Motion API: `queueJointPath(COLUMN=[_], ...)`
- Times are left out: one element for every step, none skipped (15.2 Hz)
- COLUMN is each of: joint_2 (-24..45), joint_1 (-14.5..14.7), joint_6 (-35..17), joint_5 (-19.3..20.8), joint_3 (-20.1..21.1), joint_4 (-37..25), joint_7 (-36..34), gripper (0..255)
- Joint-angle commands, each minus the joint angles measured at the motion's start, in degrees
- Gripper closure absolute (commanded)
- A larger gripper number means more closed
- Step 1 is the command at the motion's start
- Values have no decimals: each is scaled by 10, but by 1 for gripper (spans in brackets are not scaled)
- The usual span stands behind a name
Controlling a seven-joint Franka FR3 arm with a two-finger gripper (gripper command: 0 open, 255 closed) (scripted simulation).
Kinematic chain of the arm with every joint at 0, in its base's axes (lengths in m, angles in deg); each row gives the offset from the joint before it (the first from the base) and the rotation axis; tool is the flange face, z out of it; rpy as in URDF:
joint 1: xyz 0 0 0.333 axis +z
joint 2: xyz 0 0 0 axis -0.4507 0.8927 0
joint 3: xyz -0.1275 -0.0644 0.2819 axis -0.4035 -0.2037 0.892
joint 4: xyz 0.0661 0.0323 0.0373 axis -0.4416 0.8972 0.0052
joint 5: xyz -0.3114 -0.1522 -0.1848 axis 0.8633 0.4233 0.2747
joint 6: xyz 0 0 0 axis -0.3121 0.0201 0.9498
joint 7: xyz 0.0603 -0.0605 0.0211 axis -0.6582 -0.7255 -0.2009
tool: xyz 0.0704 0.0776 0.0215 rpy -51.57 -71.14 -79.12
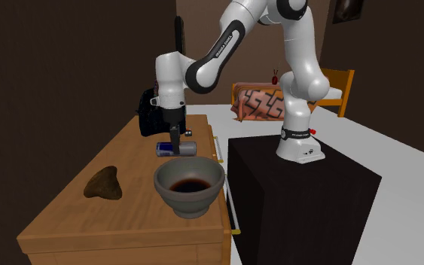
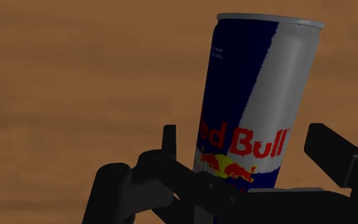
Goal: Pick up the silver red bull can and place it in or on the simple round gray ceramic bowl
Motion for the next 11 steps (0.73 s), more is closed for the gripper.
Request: queueJointPath(joint_2=[0,0,0,0,0,0,0,0,-1,0,-5], joint_1=[0,0,0,0,0,0,0,0,0,0,0], joint_6=[0,0,0,0,0,0,-1,-2,-1,0,7], joint_5=[0,0,0,0,0,0,0,0,0,0,-1], joint_3=[0,0,0,0,0,0,0,0,0,0,0], joint_4=[0,0,0,0,0,0,1,2,2,0,-1], joint_7=[0,0,0,0,0,0,-1,0,0,0,0], gripper=[255,255,255,255,255,255,255,255,255,255,255])
